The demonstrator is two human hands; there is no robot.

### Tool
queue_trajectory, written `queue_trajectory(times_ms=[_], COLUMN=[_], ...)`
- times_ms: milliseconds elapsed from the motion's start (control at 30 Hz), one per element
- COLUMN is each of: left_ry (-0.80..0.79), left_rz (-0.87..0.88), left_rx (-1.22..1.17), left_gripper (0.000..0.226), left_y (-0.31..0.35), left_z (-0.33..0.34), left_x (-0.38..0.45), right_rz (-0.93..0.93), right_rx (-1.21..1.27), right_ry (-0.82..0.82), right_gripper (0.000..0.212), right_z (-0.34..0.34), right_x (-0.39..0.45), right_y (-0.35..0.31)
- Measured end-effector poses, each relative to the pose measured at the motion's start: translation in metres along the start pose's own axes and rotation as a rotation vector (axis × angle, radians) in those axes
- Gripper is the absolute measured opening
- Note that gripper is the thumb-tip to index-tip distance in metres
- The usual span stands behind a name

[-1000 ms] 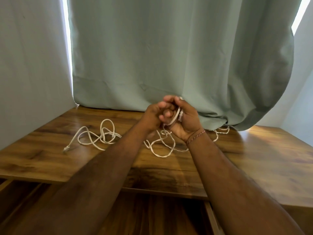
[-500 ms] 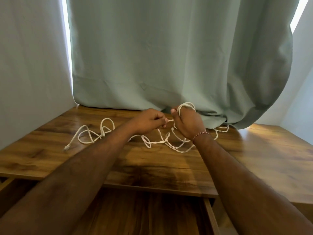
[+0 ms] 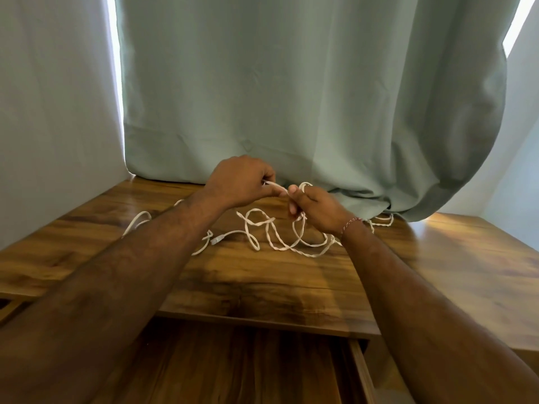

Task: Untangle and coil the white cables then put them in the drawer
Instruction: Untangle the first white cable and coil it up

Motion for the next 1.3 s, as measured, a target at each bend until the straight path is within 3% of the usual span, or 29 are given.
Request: queue_trajectory(times_ms=[133, 300, 433, 567, 733, 800, 967, 1033, 1133, 1233, 1300], left_ry=[0.026, 0.106, 0.226, 0.216, 0.040, -0.036, -0.201, -0.156, -0.113, -0.036, -0.034], left_rz=[0.058, 0.086, 0.110, 0.040, -0.054, -0.026, 0.022, 0.031, 0.053, 0.056, 0.087], left_rx=[-0.031, -0.006, -0.189, -0.537, -1.526, -1.591, -1.247, -1.045, -0.771, -0.607, -0.525], left_gripper=[0.047, 0.077, 0.066, 0.040, 0.017, 0.016, 0.021, 0.020, 0.015, 0.022, 0.020], left_y=[0.000, 0.006, 0.016, 0.019, 0.035, 0.036, 0.048, 0.048, 0.038, 0.034, 0.032], left_z=[0.011, 0.014, 0.026, 0.047, 0.055, 0.057, 0.053, 0.049, 0.041, 0.031, 0.021], left_x=[-0.001, -0.003, -0.009, -0.009, -0.016, -0.020, -0.026, -0.026, -0.027, -0.027, -0.026], right_rz=[-0.054, -0.194, -0.421, -0.481, -0.505, -0.519, -0.546, -0.438, -0.219, -0.166, -0.126], right_rx=[0.478, 1.013, 1.294, 1.318, 1.455, 1.468, 1.544, 1.413, 0.743, -0.109, -0.486], right_ry=[-0.167, -0.470, -0.569, -0.285, 0.261, 0.357, 0.536, 0.635, 0.708, 0.506, 0.456], right_gripper=[0.049, 0.041, 0.047, 0.052, 0.050, 0.052, 0.049, 0.043, 0.043, 0.046, 0.041], right_z=[0.008, 0.026, 0.030, 0.029, 0.007, 0.000, -0.005, -0.004, -0.002, 0.003, 0.008], right_x=[-0.004, -0.007, -0.002, 0.006, 0.010, 0.010, 0.011, 0.013, 0.007, 0.005, 0.003], right_y=[-0.001, -0.001, -0.016, -0.032, -0.037, -0.035, -0.033, -0.032, -0.027, -0.021, -0.019])
Point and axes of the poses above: each hand's wrist, its own x-axis towards the middle knuckle, its own z-axis out of the palm, y = z × x, the point moved 2 cm from there along x, towards the middle knuckle, and after that the axes turned 14 degrees about -y, right-handed, at the moved point
